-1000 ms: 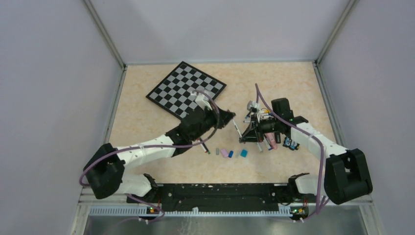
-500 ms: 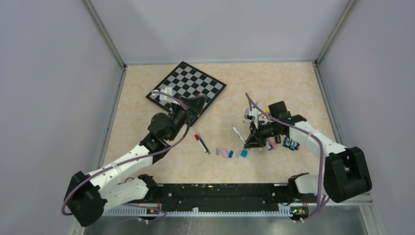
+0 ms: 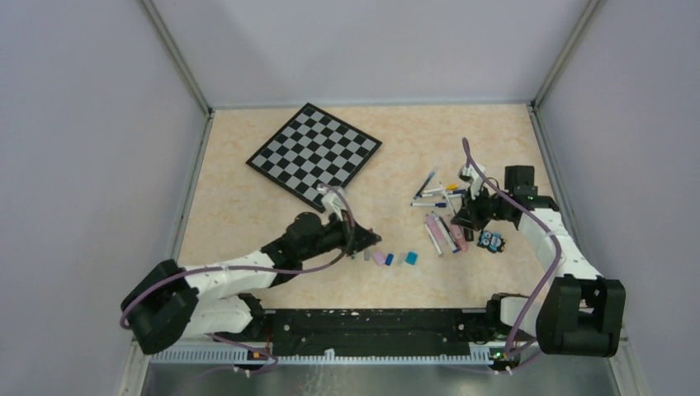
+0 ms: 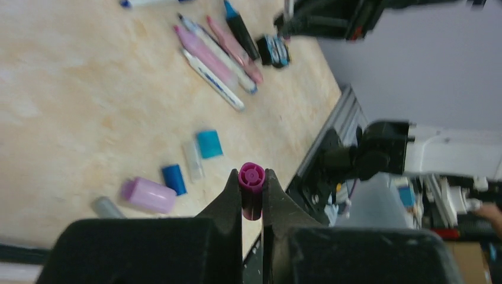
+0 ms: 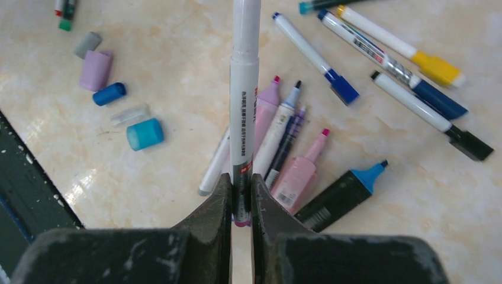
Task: Open the pen caps
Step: Place the pen cap at the center of the board.
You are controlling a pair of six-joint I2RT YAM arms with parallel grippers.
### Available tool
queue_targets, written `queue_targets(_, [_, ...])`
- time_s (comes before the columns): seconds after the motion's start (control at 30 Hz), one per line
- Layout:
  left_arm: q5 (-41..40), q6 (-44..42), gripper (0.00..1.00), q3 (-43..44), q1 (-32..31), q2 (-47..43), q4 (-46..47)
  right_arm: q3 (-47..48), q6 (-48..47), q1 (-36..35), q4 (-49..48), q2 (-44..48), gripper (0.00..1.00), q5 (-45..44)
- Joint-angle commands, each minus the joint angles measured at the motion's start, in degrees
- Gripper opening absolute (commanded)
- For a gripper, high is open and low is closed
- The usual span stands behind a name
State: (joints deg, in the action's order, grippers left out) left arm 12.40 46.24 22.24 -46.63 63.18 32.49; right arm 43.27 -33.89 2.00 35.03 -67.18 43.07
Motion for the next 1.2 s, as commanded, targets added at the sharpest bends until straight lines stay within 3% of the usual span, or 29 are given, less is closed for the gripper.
queue_targets(0.0, [-1.35,-3.38,0.0,9.79,-10.07,10.47,-3.36,0.95,1.7,4.4,-1.82,-0.53,0.0,-3.27])
queue_targets(0.23, [-5.38,-3.38,0.0,27.18,-18.61,32.03,-13.45,0.5,2.96,7.64,-2.96,-0.95,0.0,-4.24])
queue_targets(0.47, [-13.25,-4.55,0.0,41.43,-22.31,43.72,-26.08,0.49,3.43,7.67,-3.27,-1.62,0.0,-4.49])
queue_targets(0.93, [-25.32,-8.54,0.09,54.62,-23.24,52.53,-43.21,0.68,3.39,7.67,-3.03,-1.53,0.0,-3.96])
queue_targets(1.17, [-29.74,-9.84,0.22,59.64,-23.29,54.55,-49.82,0.59,3.35,7.67,-2.94,-1.64,0.0,-3.97])
